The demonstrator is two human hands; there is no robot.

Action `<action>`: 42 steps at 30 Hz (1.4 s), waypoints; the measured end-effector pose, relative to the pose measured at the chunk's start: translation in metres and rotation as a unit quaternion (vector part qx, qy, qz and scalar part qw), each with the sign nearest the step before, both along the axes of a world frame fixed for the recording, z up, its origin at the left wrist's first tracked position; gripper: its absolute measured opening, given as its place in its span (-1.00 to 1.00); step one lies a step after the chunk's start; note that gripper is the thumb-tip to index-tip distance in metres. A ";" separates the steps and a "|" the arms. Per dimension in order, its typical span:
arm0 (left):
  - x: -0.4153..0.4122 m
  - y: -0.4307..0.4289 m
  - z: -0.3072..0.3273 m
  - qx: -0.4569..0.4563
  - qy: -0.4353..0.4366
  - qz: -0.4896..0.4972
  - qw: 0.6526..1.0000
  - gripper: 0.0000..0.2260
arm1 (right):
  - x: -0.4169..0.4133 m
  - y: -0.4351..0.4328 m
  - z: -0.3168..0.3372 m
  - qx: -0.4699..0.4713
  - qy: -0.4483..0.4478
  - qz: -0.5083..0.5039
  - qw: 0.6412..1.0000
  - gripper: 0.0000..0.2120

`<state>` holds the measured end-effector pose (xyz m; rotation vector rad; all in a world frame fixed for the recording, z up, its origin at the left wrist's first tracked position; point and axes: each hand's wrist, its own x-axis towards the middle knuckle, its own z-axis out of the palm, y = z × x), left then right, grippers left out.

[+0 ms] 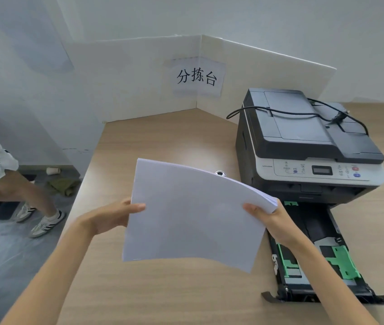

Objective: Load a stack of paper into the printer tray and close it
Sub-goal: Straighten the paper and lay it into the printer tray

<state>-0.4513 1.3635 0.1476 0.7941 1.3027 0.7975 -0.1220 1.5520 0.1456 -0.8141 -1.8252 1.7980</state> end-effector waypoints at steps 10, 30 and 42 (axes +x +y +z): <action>0.080 0.025 -0.090 0.132 0.268 0.287 0.910 -0.83 | -0.002 0.022 -0.057 0.027 -0.081 -0.090 0.992 -0.77; 0.100 0.003 -0.170 -0.036 0.156 0.345 0.925 -0.70 | 0.014 0.018 -0.140 -0.146 -0.235 -0.013 0.961 -0.88; 0.057 0.023 -0.108 -0.041 0.137 0.181 0.973 -0.82 | 0.009 0.039 -0.094 -0.092 -0.207 0.048 0.973 -0.66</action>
